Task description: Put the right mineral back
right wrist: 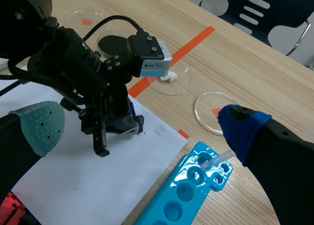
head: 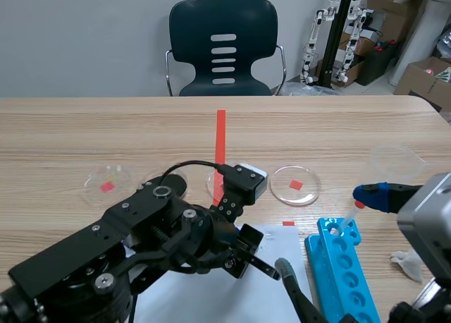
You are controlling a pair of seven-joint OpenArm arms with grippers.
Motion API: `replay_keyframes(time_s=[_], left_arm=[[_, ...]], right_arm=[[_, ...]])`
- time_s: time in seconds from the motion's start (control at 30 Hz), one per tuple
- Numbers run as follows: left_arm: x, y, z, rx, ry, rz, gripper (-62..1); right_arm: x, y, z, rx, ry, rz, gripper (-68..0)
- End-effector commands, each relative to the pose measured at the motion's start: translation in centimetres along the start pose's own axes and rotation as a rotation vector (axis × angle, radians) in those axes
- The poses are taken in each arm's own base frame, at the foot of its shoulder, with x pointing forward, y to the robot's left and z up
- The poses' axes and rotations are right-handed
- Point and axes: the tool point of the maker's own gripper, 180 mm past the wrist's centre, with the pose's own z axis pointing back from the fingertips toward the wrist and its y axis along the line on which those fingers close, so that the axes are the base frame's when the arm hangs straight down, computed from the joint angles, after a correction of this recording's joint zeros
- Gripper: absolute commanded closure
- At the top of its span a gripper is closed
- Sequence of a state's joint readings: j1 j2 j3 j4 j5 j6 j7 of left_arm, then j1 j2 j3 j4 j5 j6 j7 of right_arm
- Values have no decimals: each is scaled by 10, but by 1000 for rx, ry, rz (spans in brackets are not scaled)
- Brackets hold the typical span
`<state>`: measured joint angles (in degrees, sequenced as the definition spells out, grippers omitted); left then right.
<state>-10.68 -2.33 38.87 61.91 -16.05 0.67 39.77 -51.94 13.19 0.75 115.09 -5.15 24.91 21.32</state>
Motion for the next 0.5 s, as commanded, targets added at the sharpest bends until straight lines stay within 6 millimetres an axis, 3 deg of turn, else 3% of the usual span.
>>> replay_keyframes(time_s=[0.0,0.47], left_arm=[[17,3,0,6,-38,-6,-115],[16,3,0,0,-31,1,-115]], right_arm=[[7,-5,0,-4,-26,12,-679],[7,-5,0,-4,-26,12,-679]])
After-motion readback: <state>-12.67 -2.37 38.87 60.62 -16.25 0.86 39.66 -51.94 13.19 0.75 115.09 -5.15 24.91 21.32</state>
